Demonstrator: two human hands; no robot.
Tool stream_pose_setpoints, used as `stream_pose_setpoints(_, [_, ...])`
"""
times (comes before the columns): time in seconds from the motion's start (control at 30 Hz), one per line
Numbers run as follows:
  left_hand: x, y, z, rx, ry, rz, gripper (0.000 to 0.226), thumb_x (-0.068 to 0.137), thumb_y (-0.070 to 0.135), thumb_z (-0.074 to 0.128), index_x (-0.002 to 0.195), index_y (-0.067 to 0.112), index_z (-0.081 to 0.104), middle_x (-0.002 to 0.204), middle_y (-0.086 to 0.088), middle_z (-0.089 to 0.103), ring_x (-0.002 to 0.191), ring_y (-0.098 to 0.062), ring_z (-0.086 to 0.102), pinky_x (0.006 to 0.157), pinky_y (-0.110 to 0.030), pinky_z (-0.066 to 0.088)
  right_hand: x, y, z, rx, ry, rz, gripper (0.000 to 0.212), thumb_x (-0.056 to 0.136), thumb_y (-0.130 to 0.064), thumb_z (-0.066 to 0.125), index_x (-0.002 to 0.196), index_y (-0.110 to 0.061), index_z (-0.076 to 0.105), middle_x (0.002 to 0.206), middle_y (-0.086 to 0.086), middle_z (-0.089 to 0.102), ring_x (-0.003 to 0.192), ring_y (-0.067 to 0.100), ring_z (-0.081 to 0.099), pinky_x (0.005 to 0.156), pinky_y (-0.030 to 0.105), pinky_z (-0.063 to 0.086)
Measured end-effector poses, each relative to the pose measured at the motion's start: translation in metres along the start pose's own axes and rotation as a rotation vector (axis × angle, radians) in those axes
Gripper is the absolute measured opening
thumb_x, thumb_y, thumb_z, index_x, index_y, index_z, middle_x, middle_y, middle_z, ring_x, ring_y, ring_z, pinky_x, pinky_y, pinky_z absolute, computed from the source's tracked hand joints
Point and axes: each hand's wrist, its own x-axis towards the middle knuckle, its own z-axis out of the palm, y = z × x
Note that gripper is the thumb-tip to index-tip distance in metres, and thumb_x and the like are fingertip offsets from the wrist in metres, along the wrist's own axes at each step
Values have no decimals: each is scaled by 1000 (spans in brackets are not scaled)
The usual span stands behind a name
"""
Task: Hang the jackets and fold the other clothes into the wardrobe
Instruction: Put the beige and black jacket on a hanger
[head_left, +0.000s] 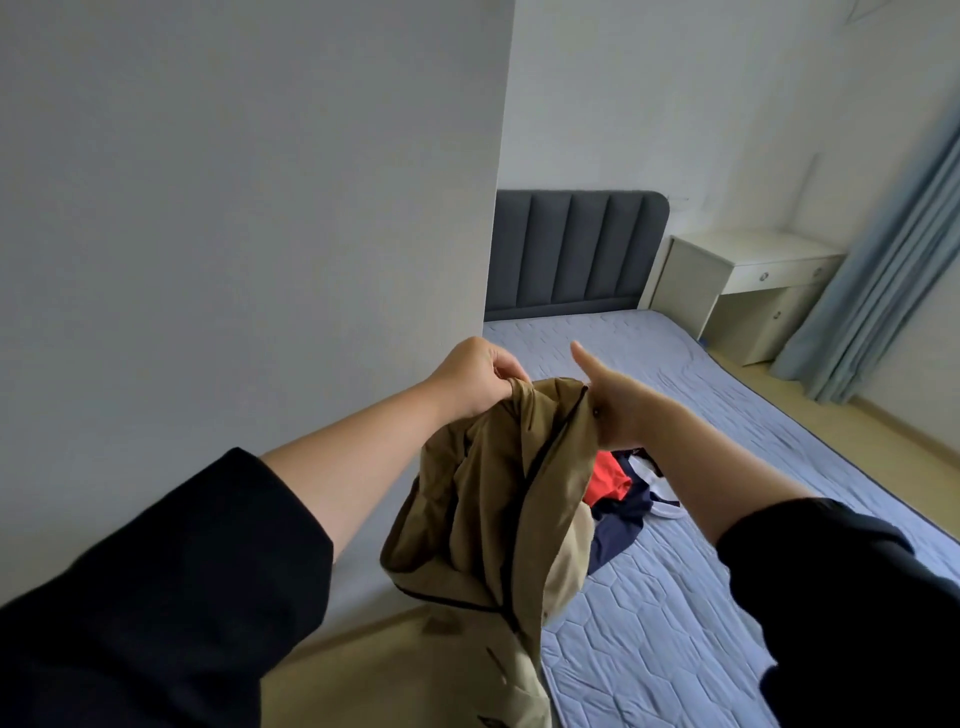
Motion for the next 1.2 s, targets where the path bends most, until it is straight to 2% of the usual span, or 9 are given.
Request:
stream_pose_setpoints(0.1, [-1, 0, 1, 38, 5, -19, 10, 81, 8, 70, 81, 16, 76, 71, 12, 66, 71, -5, 62, 63, -12, 47, -12, -6, 6, -279, -64, -19, 65, 76, -57, 65, 119, -8, 64, 119, 16, 66, 109, 29, 64, 88, 40, 54])
stream_pose_setpoints(0.23, [-8, -5, 5, 58, -9, -48, 11, 79, 7, 70, 76, 17, 72, 72, 8, 65, 73, -10, 62, 64, -16, 49, -23, -5, 24, -427, -92, -85, 9, 90, 2, 52, 90, 1, 62, 88, 15, 66, 79, 25, 65, 72, 35, 57])
stream_pose_setpoints(0.33, [-12, -11, 5, 7, 38, -69, 11, 81, 6, 68, 77, 16, 71, 74, 6, 65, 74, -10, 61, 65, -16, 49, -26, -2, 34, -409, 22, -160, 29, 82, 22, 40, 82, -1, 58, 77, 13, 59, 70, 21, 59, 64, 28, 57])
stream_pose_setpoints(0.43, [-17, -9, 3, -116, -2, -96, 11, 81, 7, 69, 78, 17, 71, 78, 2, 67, 78, -16, 64, 65, -18, 51, -30, -5, 36, -602, 251, -270, 35, 78, 20, 37, 69, -8, 55, 69, 7, 54, 64, 16, 52, 55, 22, 50])
stream_pose_setpoints(0.6, [-24, -20, -15, -430, -616, -238, 27, 85, -3, 63, 96, 21, 72, 98, -3, 73, 92, -15, 70, 75, -22, 55, -38, -15, 40, -397, 337, -448, 45, 68, 18, 23, 56, -16, 49, 59, 3, 44, 57, 15, 41, 56, 25, 36])
stream_pose_setpoints(0.73, [-30, -47, -7, -124, -338, -336, 40, 83, 10, 69, 120, 24, 59, 130, -7, 57, 108, -19, 61, 88, -31, 54, -44, -12, 56, -374, 204, -484, 45, 64, 21, 17, 58, -13, 45, 58, 2, 37, 52, 13, 34, 54, 25, 28])
stream_pose_setpoints(0.83, [-39, -63, 0, 68, -430, -330, 75, 79, 24, 74, 143, 25, 35, 139, 3, 43, 125, -21, 46, 98, -33, 45, -49, -15, 70, -306, 113, -526, 44, 65, 23, 14, 60, -10, 43, 53, 1, 38, 48, 11, 37, 51, 21, 34])
stream_pose_setpoints(0.97, [-46, -68, 13, 108, -515, -403, 25, 86, 29, 64, 107, 17, 60, 111, -5, 62, 105, -24, 58, 86, -31, 46, -56, -28, 72, -179, 80, -593, 45, 68, 25, 15, 61, -9, 43, 53, 1, 40, 46, 12, 41, 50, 20, 41])
stream_pose_setpoints(1.2, [-35, -67, -2, 97, -181, -377, 35, 94, 35, 53, 93, 4, 70, 96, -12, 66, 87, -23, 58, 70, -26, 44, -56, -32, 4, -499, 717, -588, 45, 76, 14, 31, 55, -18, 54, 58, -3, 49, 56, 11, 44, 42, 9, 37])
